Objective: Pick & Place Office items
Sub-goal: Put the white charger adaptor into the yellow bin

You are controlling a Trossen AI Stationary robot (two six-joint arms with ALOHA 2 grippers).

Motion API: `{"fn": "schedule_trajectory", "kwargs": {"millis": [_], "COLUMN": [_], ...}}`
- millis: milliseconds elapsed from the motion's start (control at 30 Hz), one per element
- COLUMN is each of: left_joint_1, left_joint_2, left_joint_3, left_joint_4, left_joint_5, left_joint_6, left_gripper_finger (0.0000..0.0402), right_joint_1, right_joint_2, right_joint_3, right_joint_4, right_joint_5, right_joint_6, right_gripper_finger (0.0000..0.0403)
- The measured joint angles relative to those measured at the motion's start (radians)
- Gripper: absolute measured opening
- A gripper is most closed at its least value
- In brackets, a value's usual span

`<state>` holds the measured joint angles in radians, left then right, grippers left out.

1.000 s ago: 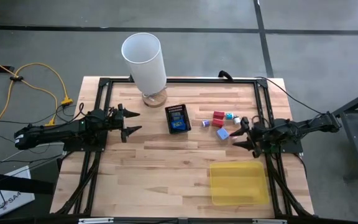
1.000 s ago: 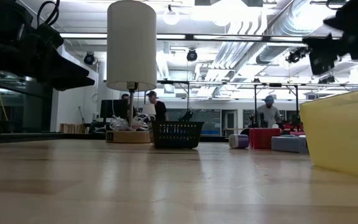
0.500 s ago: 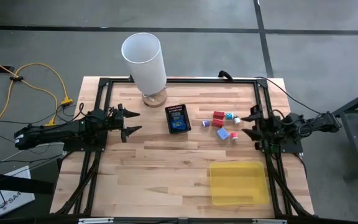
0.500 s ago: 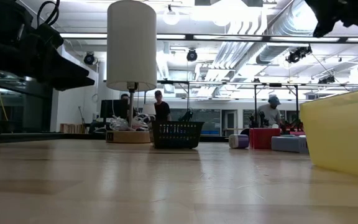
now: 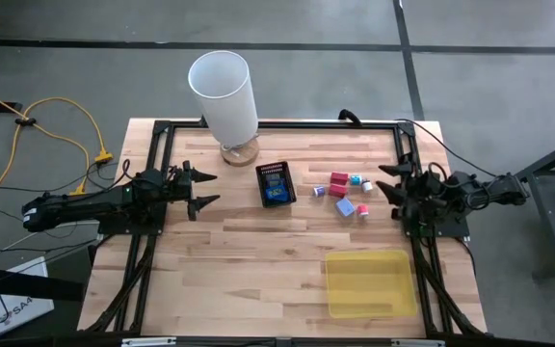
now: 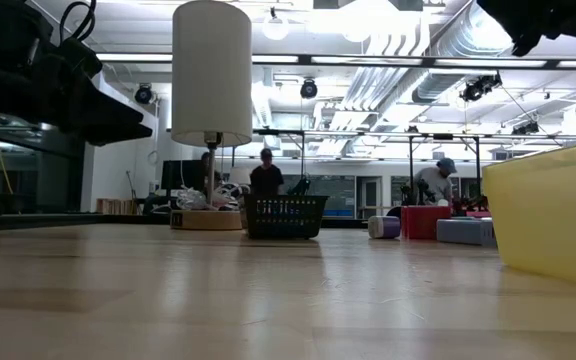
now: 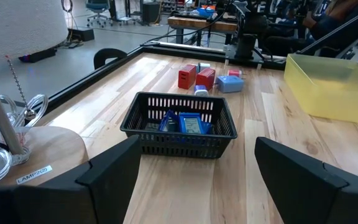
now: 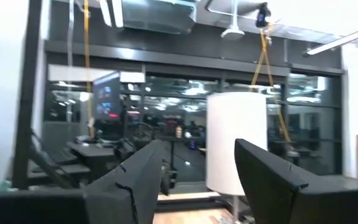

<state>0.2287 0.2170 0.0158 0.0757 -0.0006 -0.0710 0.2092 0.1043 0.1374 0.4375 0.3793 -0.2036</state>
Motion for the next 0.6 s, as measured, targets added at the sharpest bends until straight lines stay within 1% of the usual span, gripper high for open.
{"fn": "schedule_trajectory", "kwargs": {"millis": [133,367,600], "left_joint_1": [0.000,0.000,0.000], "left_joint_2": [0.000,0.000,0.000], "left_joint_3": [0.000,0.000,0.000], "left_joint_4": [0.000,0.000,0.000], "left_joint_5": [0.000,0.000,0.000], "left_joint_6": [0.000,0.000,0.000], "left_gripper_finger": [0.0308,0.0308,0.0308], "right_joint_1": [0.000,0.000,0.000], "right_joint_2": [0.000,0.000,0.052], "right_joint_3": [0.046,0.124,0.256], "right_joint_4": [-0.092,-0.231,-0.487], "right_joint_5": [0.064,0.121,0.121], "right_joint_6": [-0.008,-0.002,0.125], "right_gripper_finger": [0.0190,0.0190,0.0190]}}
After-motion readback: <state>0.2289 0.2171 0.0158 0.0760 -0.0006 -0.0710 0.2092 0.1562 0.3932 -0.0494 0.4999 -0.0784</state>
